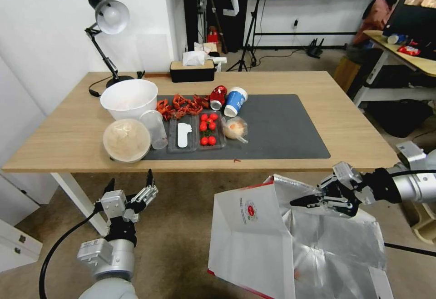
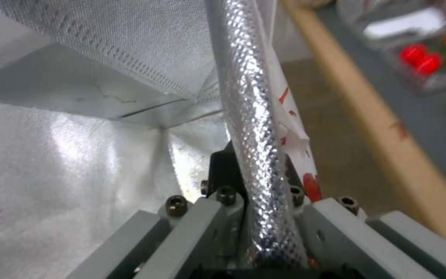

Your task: Pick up the food delivery bag from the floor and place it on the table.

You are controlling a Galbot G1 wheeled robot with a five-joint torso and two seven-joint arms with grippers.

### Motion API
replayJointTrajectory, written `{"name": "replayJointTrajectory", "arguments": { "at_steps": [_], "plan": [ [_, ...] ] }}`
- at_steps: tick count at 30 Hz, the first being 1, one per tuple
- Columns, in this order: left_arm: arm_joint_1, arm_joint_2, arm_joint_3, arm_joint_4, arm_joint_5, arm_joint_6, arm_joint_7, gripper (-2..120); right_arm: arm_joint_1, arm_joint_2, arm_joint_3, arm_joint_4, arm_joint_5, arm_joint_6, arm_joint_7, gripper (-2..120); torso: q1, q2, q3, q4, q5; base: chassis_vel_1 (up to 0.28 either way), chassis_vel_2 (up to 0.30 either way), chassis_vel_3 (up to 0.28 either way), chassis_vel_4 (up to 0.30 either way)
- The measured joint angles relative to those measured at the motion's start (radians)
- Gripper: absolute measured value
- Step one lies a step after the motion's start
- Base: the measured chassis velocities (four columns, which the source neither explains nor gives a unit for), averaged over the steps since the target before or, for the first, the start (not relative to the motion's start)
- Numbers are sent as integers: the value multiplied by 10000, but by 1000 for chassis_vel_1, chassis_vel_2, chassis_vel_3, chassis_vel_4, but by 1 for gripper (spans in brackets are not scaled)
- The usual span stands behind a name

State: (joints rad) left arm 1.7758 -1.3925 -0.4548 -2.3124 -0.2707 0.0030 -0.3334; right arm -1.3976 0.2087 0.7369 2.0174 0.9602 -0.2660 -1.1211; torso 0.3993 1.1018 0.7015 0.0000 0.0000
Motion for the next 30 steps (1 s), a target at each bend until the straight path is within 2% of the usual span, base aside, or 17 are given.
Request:
{"name": "replayJointTrajectory", "arguments": {
  "at_steps": [4, 7, 12, 14, 15, 17, 18, 19, 21, 22, 23, 24, 26, 27, 28, 30],
  "plan": [
    [-4, 6, 0, 0, 0, -1, -2, 100, -30, -12, 326, -44, 319, -12, 110, 0, -2, -3, -2, 0, 0, 0, 0, 0, 0],
    [-6, 21, 1, -14, 0, -7, -15, 100, -609, -104, 1670, 11, 1708, -293, 578, 0, -6, -11, -6, 0, 0, 0, 0, 0, 0],
    [-1, 35, -1, -33, 0, -13, -33, 100, -969, -225, 2379, 195, 2788, -476, 1018, 0, -8, -14, -9, -1, 0, 0, 0, 0, 0],
    [6, 36, -2, -49, 1, -22, -52, 100, -993, -300, 2598, 342, 3751, -503, 1722, 0, -9, -18, -11, 0, 0, 0, 0, 0, 0],
    [6, 36, -2, -49, 1, -22, -52, 100, -993, -300, 2598, 342, 3751, -503, 1722, 0, -9, -18, -11, 0, 0, 0, 0, 0, 0],
    [13, 36, -2, -62, 2, -27, -56, 100, -863, -337, 2624, 444, 4435, -467, 2489, 0, -9, -21, -12, -1, 0, 0, 0, 0, 0],
    [19, 35, -2, -79, 4, -30, -59, 100, -686, -376, 2619, 580, 5125, -340, 3459, 0, -10, -23, -13, 0, 0, 0, 0, 0, 0],
    [19, 35, -2, -79, 4, -30, -59, 100, -686, -376, 2619, 580, 5125, -340, 3459, 0, -10, -23, -13, 0, 0, 0, 0, 0, 0],
    [25, 36, -3, -102, 4, -40, -63, 100, -398, -418, 2497, 783, 5922, -170, 4769, 0, -11, -24, -14, 1, -1, 0, 0, 0, 0],
    [25, 36, -3, -102, 4, -40, -63, 100, -398, -418, 2497, 783, 5922, -170, 4769, 0, -11, -24, -14, 1, -1, 0, 0, 0, 0],
    [28, 38, -3, -105, 4, -50, -67, 100, -128, -452, 2363, 940, 6634, -36, 6050, 0, -12, -25, -15, 1, -1, 0, 0, 0, 0],
    [30, 38, -3, -112, 4, -57, -71, 100, 112, -465, 2216, 1030, 7169, 40, 6860, 0, -13, -25, -15, 1, -2, 0, 0, 0, 0],
    [31, 38, -2, -115, 5, -61, -72, 100, 276, -465, 2108, 1066, 7437, 67, 7232, 0, -12, -26, -15, 0, -1, 0, 0, 0, 0],
    [37, 38, -1, -117, 4, -66, -75, 100, 735, -441, 1892, 1178, 8206, 136, 8292, 0, -13, -27, -15, 1, 0, 0, 0, 0, 0],
    [40, 39, -1, -117, 4, -68, -76, 100, 847, -432, 1850, 1216, 8397, 168, 8588, 0, -13, -28, -16, 1, 0, 0, 0, 0, 0],
    [44, 51, -1, -118, 5, -82, -79, 100, 1285, -408, 1693, 1341, 9021, 303, 9923, 0, -13, -29, -17, 0, -1, 0, 0, 0, 0]
  ]
}}
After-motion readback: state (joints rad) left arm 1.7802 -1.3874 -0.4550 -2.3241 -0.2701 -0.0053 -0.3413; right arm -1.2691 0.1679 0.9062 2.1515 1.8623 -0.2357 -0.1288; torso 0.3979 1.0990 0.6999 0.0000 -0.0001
